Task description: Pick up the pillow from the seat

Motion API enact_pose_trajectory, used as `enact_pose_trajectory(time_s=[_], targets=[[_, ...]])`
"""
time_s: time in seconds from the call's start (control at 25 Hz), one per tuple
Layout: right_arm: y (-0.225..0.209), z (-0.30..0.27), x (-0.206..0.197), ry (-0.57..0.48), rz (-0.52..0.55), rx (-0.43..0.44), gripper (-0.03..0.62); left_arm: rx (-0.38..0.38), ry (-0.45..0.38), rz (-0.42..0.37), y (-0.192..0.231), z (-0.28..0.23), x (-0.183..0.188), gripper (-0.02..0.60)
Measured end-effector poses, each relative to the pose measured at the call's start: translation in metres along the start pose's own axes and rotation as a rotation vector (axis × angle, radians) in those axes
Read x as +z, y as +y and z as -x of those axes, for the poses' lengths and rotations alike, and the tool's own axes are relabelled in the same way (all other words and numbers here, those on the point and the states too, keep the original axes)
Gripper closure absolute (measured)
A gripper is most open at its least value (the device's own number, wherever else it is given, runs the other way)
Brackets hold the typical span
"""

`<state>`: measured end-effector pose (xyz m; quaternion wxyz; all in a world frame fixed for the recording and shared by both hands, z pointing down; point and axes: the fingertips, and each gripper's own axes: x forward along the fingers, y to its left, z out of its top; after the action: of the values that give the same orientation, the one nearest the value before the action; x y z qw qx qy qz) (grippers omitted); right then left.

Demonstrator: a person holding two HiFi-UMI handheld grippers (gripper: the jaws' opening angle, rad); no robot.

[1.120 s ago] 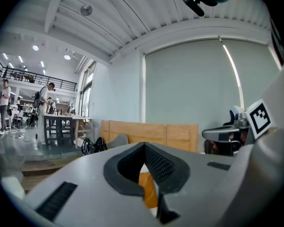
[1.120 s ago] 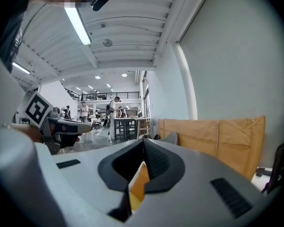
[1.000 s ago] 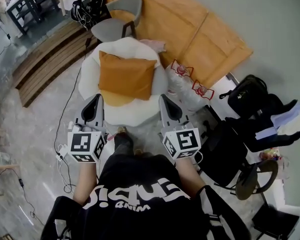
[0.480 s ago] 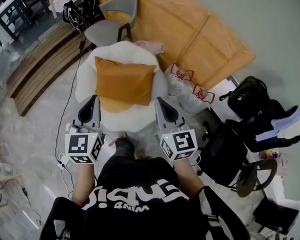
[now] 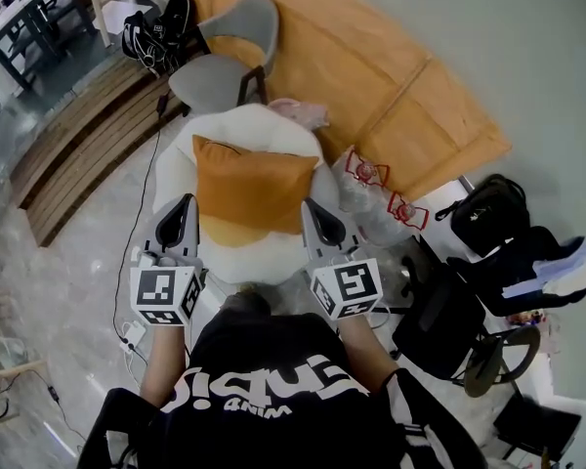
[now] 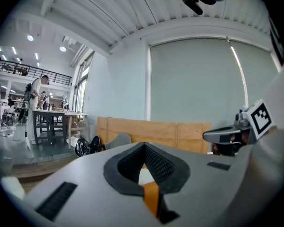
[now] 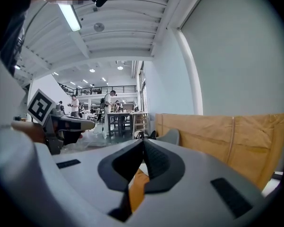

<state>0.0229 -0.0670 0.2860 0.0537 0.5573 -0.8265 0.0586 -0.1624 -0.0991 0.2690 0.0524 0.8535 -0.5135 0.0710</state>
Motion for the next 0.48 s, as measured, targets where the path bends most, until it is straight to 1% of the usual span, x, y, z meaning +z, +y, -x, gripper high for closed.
enact_pose_trajectory(time_s=[0.24, 0.48], targets=[[-0.008, -0.028, 0.018, -0.014, 0.023, -0.044, 0.572, 0.014, -0.035, -0.015, 0.034, -0.027, 0.017, 0.572], [-0.029, -0.045, 0.047, -0.075, 0.052, -0.071, 0.572, 0.017, -0.077, -0.018, 0.04, -0.047, 0.038, 0.572]])
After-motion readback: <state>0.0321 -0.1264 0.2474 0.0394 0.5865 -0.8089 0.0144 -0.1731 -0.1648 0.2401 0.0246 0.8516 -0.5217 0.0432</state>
